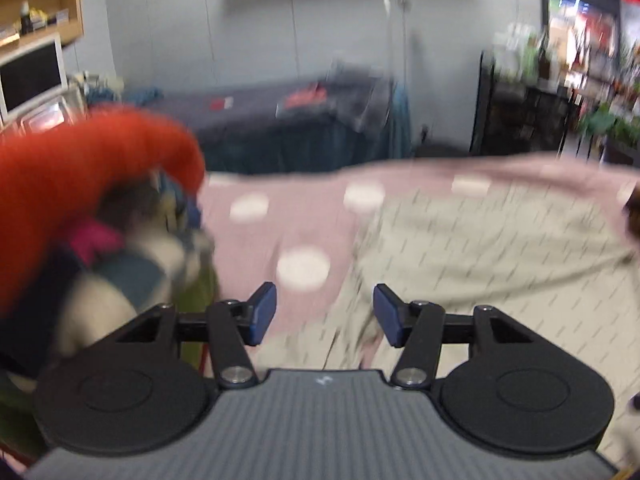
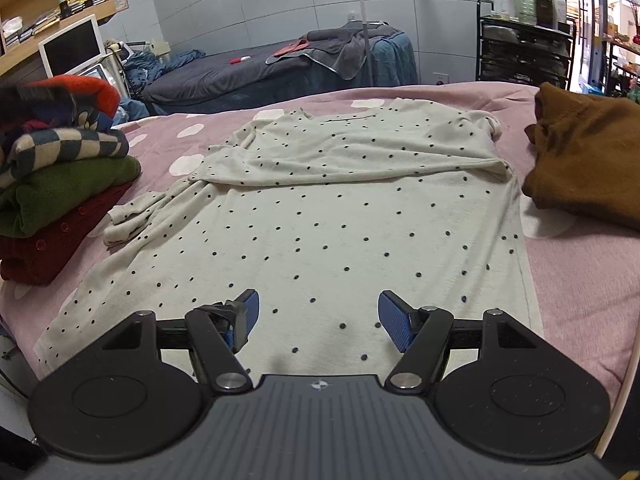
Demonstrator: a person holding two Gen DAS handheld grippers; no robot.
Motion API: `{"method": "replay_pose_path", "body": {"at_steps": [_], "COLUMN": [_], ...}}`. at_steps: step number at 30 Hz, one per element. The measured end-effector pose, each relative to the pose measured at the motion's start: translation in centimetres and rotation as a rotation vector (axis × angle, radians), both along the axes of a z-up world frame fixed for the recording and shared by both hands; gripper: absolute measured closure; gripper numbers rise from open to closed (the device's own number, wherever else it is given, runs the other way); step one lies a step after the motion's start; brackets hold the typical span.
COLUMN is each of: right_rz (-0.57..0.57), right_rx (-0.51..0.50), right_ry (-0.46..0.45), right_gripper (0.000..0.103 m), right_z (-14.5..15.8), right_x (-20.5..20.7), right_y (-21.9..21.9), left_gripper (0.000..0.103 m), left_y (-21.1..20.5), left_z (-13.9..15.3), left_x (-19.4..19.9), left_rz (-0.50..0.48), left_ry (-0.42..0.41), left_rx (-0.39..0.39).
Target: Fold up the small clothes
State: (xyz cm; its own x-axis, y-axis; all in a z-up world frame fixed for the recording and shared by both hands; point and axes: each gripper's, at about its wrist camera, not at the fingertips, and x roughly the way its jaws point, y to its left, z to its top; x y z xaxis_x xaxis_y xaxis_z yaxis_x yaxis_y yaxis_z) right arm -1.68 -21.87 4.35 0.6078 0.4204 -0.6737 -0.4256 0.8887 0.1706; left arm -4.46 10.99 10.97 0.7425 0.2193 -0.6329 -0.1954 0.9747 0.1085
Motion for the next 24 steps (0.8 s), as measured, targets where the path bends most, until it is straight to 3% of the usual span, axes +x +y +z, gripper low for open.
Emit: {"method": "replay_pose_path", "body": {"at_steps": [4,5,6,8,10,13,17,21,24], "right_rz": [0.012,0.012,0.01,0.005,0.001,-0.011,-0.034,-0.06,-0.087], "right_rx": [-0.011,-0.014,-0.016,-0.018,-0.023,-0.024,-0.019,-0.012,-0.01], "right_ry": [0.012,0.014,0.015,0.016,0.014,0.008,-0.002,-0.008,-0.021], "right_gripper": [0.0,0.0,0.0,0.0,0.0,0.0,0.0,0.0,0.0], "right_z": [-0.3,-0.3,-0.3,-0.3,-0.3,-0.2,-0.1,0.1,0.4], "right_x": [-0.1,-0.1,-0.2,-0.2,-0.2,-0.1,0.1,0.3,0.5], "right_y": [0.4,0.5,0.6,0.5,0.4,0.1,-0.4,-1.1,-2.0], "left_gripper": [0.051,0.055,0.06,0.094,0.095,0.096,0.096,0.096,0.096], "left_y": [1.6,1.9,2.0,2.1,2.4,2.1,0.0,-5.0,-8.9], "left_z": [-6.1,-7.0,-7.9,-8.9,-8.7,-5.9,1.2,8.2,9.5], "left_x": [1.9,2.3,2.5,2.6,2.3,1.4,-0.3,-2.2,-2.5], "left_rz": [0.027,0.031,0.035,0.037,0.043,0.066,-0.005,-0.162,-0.265], "left_ry": [0.138,0.157,0.175,0.191,0.171,0.074,-0.141,-0.339,-0.382], "left_rx": [0.046,0.049,0.055,0.056,-0.006,-0.045,-0.138,-0.083,-0.065]}}
